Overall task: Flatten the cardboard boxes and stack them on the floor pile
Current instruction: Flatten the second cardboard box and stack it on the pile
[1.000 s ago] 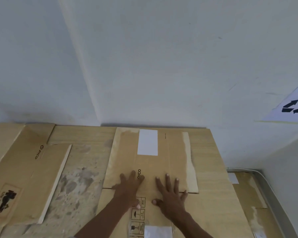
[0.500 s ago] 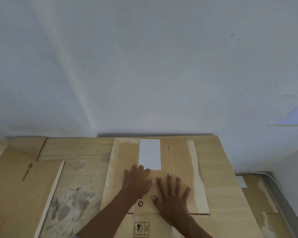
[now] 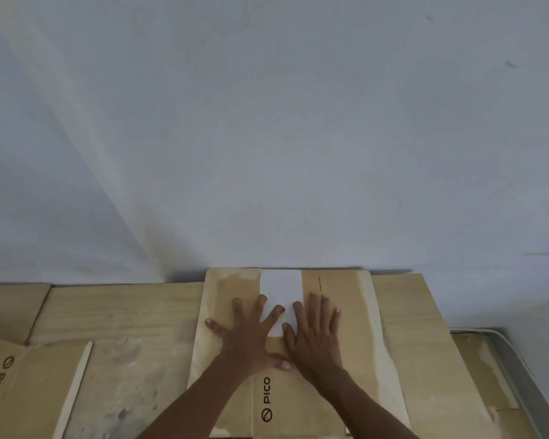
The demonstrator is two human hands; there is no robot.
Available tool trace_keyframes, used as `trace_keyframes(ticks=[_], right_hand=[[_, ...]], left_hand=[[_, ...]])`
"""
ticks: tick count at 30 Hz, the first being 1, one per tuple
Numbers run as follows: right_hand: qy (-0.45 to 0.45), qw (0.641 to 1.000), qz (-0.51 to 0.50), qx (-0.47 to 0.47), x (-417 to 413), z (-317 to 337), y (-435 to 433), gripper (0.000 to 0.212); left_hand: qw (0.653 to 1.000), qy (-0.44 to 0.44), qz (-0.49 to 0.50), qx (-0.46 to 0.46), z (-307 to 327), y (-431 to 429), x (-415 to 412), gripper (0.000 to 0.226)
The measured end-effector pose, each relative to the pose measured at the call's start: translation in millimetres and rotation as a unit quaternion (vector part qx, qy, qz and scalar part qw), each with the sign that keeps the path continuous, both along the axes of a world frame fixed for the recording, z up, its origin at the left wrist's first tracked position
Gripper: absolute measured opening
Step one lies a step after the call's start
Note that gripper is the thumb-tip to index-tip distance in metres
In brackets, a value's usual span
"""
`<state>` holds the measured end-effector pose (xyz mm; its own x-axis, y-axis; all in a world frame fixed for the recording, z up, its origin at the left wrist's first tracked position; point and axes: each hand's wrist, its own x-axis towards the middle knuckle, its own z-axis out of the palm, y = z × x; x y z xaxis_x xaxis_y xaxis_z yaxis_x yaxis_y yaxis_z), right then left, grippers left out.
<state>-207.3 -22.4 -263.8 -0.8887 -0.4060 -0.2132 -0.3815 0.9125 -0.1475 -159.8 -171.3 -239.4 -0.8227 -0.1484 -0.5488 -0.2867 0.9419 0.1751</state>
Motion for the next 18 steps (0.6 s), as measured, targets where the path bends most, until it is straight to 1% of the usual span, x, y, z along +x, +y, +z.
trace_keyframes(ticks=[4,6,9,11,14,18], right_hand=[[0.01,1.0,0.006,0.001,-24,-1,-17,0.067],[0.017,1.0,0.022,0.01,-34,-2,-20,0.069],[0.016,0.999,0.038,0.01,-46,-2,-16,0.068],[0.013,1.0,0.01,0.0,-57,-1,-5,0.063],[0.0,0.997,-0.075,-0.032,-78,4,17,0.054],[-0.008,0.995,-0.094,-0.031,-73,5,6,0.054]], left_hand=[[1.0,0.001,0.002,0.006,-1,-8,-7,0.134],[1.0,-0.005,0.013,0.024,0,-11,-12,0.141],[0.998,-0.04,0.029,0.035,6,-11,-25,0.149],[0.997,-0.057,0.035,0.035,9,-10,-30,0.154],[0.996,-0.066,0.044,0.034,12,-9,-34,0.157],[0.996,-0.072,0.048,0.034,12,-9,-36,0.159]])
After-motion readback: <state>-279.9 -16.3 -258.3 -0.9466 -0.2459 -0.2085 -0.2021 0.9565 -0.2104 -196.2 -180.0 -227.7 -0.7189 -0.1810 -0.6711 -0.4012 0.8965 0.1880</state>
